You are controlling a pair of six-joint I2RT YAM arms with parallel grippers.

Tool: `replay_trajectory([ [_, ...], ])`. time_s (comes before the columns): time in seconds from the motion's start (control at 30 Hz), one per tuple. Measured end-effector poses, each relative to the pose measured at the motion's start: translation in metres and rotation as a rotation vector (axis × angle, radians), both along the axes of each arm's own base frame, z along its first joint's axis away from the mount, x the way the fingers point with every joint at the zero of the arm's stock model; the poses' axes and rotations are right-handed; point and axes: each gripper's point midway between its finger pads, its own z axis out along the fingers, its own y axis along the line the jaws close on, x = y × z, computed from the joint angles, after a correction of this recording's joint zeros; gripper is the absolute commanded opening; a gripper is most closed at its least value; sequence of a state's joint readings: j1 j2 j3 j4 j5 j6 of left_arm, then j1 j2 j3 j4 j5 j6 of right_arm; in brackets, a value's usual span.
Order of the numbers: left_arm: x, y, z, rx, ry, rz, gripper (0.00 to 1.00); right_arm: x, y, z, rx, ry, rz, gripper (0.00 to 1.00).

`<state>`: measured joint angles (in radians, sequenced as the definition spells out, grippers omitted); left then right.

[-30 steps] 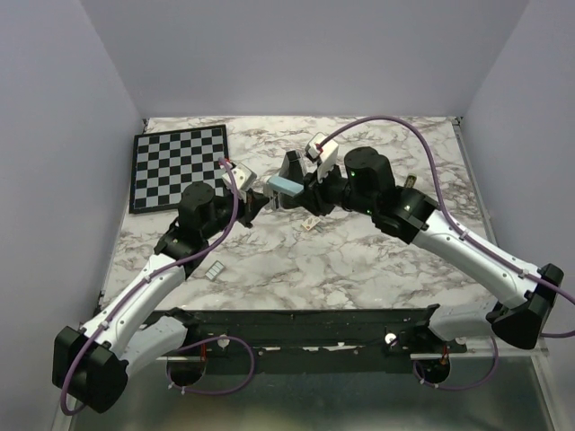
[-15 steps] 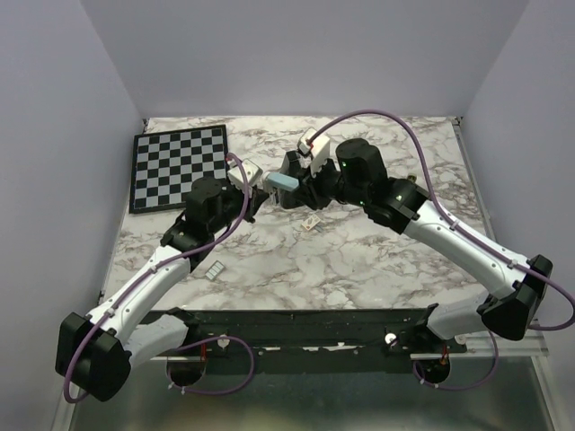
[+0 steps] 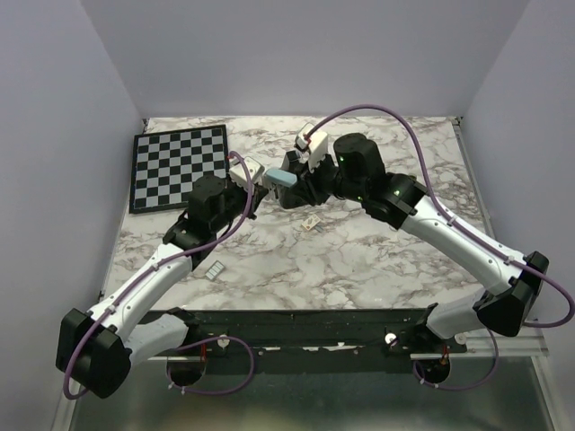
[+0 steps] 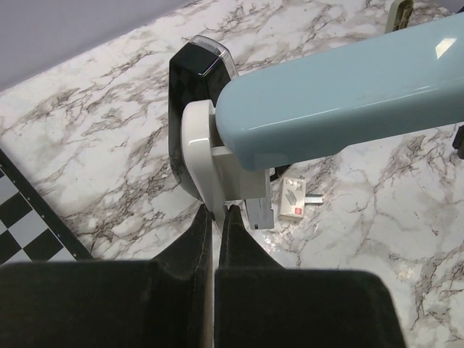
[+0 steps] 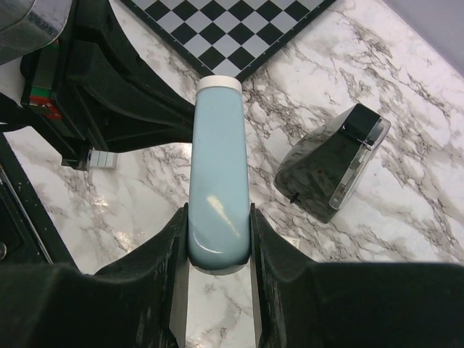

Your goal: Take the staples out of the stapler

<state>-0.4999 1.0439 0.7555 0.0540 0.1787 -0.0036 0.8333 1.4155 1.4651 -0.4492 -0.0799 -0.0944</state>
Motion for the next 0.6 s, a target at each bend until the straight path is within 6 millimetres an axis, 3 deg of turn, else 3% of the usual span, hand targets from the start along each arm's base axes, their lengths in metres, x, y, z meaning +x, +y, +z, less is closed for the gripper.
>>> replay_trajectory([
  [0.1,0.002,0.000,-0.001,0.003,0.001,0.005,0.00,0.002,0.000,0.000,0.006,0.006,-0.007,0.21],
  [0.33,-0.001,-0.001,-0.013,0.007,0.061,0.011,0.00,0.006,0.006,0.003,0.045,0.013,-0.020,0.27],
  [0.5,-0.010,-0.005,-0.011,-0.111,0.153,0.026,0.00,0.007,0.011,0.006,0.107,0.006,-0.027,0.30],
  [0.6,-0.018,-0.012,-0.015,-0.176,0.228,0.020,0.00,0.004,0.009,0.006,0.141,0.010,-0.034,0.46],
])
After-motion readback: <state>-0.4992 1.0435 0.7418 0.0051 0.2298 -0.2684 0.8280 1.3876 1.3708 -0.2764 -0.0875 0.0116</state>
